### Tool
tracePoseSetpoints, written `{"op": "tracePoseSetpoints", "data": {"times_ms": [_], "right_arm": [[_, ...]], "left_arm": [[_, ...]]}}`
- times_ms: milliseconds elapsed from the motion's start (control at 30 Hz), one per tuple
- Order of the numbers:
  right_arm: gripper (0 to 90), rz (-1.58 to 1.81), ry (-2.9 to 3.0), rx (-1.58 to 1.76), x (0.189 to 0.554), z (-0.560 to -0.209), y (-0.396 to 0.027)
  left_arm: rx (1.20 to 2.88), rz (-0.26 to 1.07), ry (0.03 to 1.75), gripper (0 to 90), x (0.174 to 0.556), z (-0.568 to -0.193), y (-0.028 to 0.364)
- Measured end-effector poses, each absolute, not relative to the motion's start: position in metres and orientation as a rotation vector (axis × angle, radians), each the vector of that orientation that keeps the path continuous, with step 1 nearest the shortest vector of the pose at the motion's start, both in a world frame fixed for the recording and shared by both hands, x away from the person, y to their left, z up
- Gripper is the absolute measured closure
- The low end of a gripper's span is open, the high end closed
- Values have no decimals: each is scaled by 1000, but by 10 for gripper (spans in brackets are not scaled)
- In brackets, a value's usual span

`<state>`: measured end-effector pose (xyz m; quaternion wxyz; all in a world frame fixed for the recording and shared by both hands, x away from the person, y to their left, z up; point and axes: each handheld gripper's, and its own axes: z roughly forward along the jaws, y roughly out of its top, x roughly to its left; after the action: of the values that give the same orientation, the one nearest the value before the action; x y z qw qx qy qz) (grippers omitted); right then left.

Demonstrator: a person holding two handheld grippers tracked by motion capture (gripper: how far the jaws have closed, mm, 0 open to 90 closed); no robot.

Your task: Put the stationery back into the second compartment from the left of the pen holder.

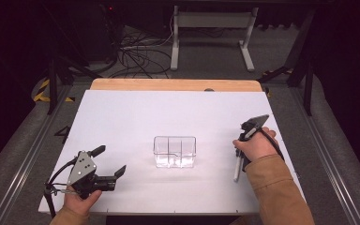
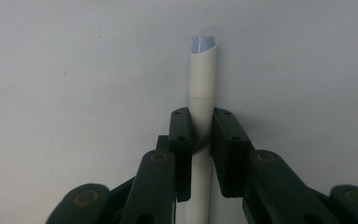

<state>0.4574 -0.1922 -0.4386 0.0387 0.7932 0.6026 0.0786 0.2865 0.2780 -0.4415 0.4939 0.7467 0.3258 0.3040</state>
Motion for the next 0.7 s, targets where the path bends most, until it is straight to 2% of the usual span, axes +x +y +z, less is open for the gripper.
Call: {"op": "tracePoseSetpoints", "data": {"times_ms": [367, 700], "right_arm": [[791, 402, 1851, 2403, 448, -419, -201], [792, 695, 1897, 2128, 425, -383, -201]], "left_arm": [[1809, 739, 793, 68, 287, -442, 278], [1805, 747, 795, 69, 286, -441, 278]]}}
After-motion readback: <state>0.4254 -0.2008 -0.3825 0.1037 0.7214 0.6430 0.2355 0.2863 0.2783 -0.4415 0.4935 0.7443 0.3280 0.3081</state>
